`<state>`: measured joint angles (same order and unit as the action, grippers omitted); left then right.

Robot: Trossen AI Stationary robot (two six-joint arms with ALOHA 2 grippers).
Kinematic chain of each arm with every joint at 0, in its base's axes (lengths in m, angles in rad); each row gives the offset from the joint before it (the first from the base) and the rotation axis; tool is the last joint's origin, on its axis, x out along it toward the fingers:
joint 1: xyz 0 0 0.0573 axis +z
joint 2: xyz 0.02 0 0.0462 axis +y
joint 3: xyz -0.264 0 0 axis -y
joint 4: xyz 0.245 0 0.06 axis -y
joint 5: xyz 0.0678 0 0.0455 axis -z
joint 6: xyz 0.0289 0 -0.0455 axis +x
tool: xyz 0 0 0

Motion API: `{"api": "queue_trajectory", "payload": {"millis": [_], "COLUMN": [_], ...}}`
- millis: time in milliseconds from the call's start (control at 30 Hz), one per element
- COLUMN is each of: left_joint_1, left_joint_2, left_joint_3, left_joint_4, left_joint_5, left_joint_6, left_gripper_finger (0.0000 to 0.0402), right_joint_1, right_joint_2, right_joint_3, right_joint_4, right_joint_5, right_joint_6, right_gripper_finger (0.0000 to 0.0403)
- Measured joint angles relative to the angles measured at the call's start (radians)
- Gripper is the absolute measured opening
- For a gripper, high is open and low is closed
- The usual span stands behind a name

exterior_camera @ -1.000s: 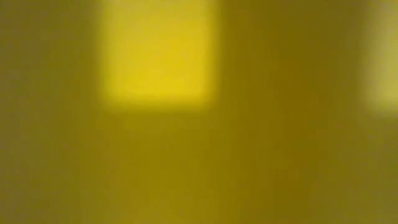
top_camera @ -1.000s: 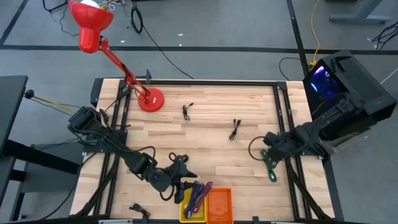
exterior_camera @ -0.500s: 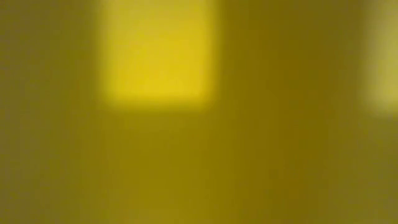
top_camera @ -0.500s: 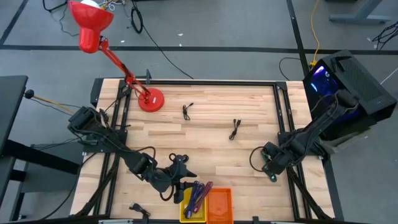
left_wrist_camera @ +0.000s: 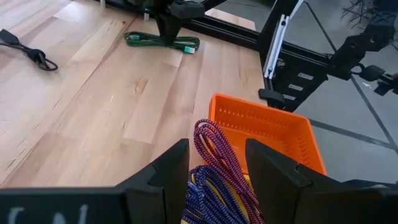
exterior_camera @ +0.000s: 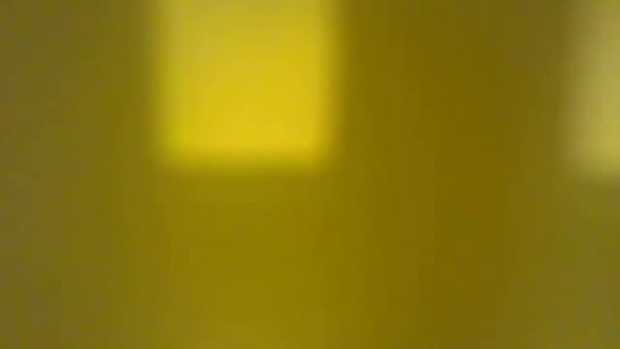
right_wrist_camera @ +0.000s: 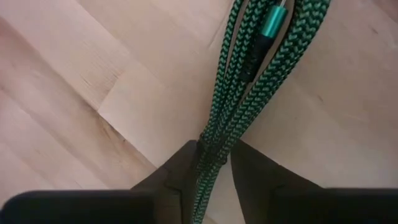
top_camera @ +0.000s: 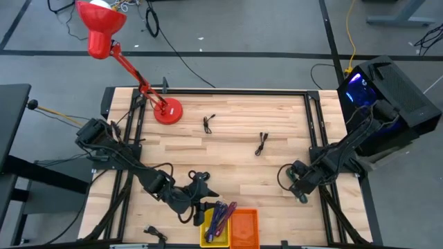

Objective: Pick & Place USB Port
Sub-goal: Put the green charger cable into the yellow bin

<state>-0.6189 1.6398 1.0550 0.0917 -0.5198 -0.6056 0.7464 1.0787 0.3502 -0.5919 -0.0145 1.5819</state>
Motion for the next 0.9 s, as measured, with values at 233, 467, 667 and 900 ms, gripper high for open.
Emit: {"api": "queue_trajectory", "payload": {"millis": [233,467,667,900], "left_joint_1": [0.000,0.004,0.023,0.060], "left_joint_2": [0.000,0.000,0.000,0.000], "left_joint_3": [0.000,0.000,0.000,0.000], "left_joint_4": [-0.003,0.003,0.036,0.277], "left_joint_5": [0.000,-0.040,-0.058,-0.067], "left_joint_6": [0.000,-0.001,0.006,0.261], "left_gripper_finger": [0.0163,0.0163,0.0163,0.0163], "right_joint_1": [0.002,-0.025,-0.099,-0.158], "right_joint_2": [0.001,-0.022,-0.038,-0.043], "right_joint_3": [-0.002,0.109,0.324,0.575], "right_joint_4": [-0.007,-0.134,-0.256,-0.158], "right_joint_5": [0.021,0.146,0.348,0.676], "right_joint_6": [-0.048,-0.158,-0.379,-0.814], "right_gripper_finger": [0.0016,0.0006,0.0006,0.0005]}}
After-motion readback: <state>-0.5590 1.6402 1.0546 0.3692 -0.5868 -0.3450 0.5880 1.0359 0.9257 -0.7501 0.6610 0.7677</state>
